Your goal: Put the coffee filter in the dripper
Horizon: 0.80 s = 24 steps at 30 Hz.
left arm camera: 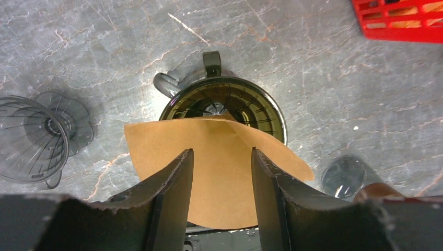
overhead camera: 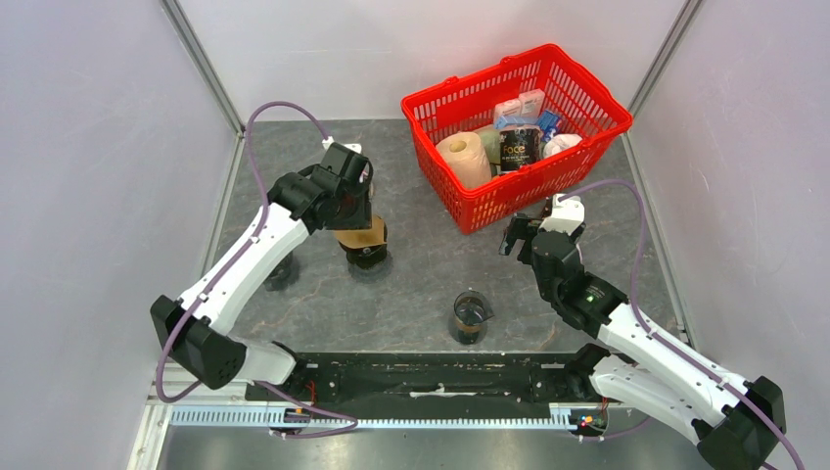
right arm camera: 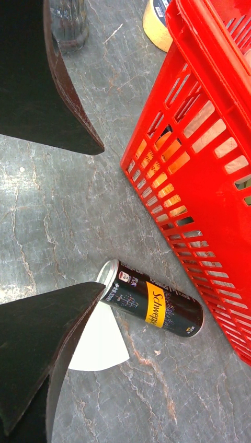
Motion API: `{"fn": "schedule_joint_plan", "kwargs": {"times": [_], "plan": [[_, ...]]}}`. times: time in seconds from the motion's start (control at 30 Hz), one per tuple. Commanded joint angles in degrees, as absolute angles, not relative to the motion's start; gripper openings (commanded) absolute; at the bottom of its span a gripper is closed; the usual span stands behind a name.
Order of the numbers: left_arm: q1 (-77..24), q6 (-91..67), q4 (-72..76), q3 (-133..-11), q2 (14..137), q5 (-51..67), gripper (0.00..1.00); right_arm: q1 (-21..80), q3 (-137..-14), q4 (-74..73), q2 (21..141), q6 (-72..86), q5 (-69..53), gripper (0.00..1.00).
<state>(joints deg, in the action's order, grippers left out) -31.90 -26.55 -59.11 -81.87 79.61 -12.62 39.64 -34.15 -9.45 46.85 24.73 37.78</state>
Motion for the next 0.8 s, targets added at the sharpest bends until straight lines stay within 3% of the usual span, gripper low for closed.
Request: {"fn": "schedule_joint_plan", "kwargs": {"times": [0.0,0.1,0.27,0.43,0.5,0.77], "plan": [[-32.1,-29.4,-55.2,-82.9,77.4,-13.3,0.52,39.7,-34.6,-7.0,46.8,24.1,38.0,0.99],[-32.1,-29.7,-54.3,-83.1,76.9,-12.7,0.53,39.7,-34.6,-7.0,46.7,23.9,38.1,0.99],[-32.1,-30.2,-52.8,-83.2,73.8,-14.0,0.68,39.7,-34.5,-7.1,46.6,24.0,38.2,0.99],[-32.1,-31.3,-47.1,-80.3,69.0,-13.3,0.75,39.7,-34.5,-7.0,46.6,23.9,38.3,0.99],[-32.1,-31.5,-46.3,-79.9,67.3,-13.3,0.83,39.7,-34.5,-7.0,46.7,23.8,38.4,0.99],[-32.1,-31.6,-44.3,-75.8,65.8,-10.9,0.88,39.7,-34.4,-7.0,46.1,23.9,38.0,0.99]]}}
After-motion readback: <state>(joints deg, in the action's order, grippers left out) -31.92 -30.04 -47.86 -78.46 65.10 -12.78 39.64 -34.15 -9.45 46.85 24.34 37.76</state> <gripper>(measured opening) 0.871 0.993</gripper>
